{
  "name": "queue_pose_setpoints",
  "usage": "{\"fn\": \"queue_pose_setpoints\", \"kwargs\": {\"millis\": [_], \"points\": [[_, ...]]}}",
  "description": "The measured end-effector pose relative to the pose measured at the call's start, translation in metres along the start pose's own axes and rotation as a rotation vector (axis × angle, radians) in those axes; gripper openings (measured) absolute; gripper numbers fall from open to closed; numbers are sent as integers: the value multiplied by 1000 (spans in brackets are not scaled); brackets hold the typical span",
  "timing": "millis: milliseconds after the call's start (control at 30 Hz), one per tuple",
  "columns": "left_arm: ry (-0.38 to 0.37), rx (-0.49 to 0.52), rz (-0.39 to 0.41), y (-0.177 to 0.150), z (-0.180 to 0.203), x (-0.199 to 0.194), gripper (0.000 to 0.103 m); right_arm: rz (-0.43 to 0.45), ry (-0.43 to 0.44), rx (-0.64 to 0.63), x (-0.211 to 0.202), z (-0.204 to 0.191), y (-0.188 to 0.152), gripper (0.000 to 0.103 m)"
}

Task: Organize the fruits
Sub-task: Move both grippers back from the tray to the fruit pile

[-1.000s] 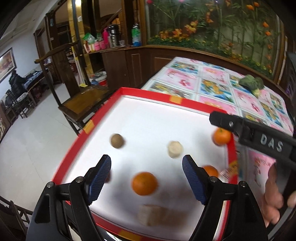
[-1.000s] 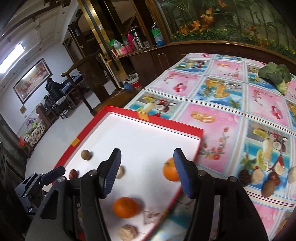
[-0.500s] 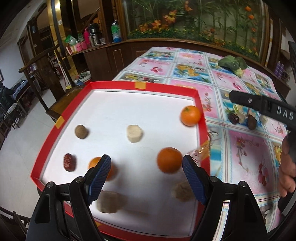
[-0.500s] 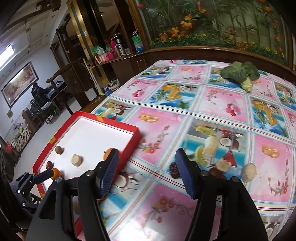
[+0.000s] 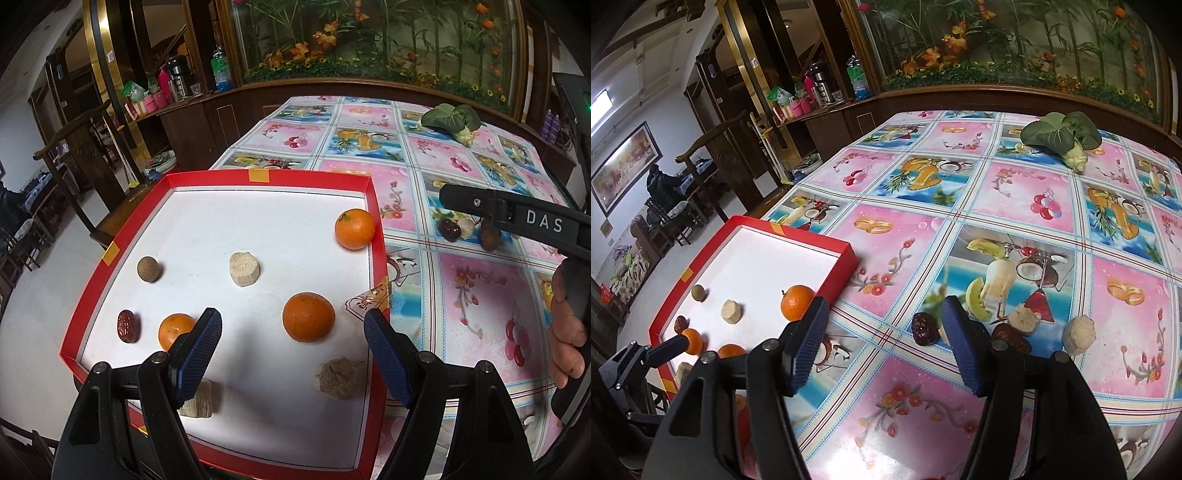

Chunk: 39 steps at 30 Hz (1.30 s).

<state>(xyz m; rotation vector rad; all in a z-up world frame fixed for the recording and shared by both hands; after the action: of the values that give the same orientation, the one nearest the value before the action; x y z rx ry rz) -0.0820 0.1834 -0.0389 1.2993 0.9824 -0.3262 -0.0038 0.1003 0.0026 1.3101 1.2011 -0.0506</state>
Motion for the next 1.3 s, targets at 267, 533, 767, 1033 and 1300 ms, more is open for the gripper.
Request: {"fn": "queue_pose_setpoints", "kwargs": {"millis": [267,533,767,1033,1300], "points": [[1,13,-1,1,5,2,79,1,-3,-14,-4,0,-1,65],[-17,50,-5,4,24,3,79,-6,-26,-42,-14,17,-8,65],[-75,125,-22,1,65,3,79,-14,-119,-84,-31,66,-25,65],[-147,196,-52,4,122,15,79,-53,-201,-107,-38,115,-44,65],[-253,255,-67,8,172,24,79,-62,-218,-69,-34,128,-44,65]]}}
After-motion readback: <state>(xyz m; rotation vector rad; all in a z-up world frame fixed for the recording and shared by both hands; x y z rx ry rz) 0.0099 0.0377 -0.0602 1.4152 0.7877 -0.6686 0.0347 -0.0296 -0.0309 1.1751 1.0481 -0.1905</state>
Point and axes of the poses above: each gripper's, at about its wrist camera, not at the fingertips, and x roughly the way its jaws point, z to its right, y to its top, the point moved 10 cm from there along x, roughly the way its jaws point, and after that the axes turned 7 degrees about -x, right-handed, at the moved point
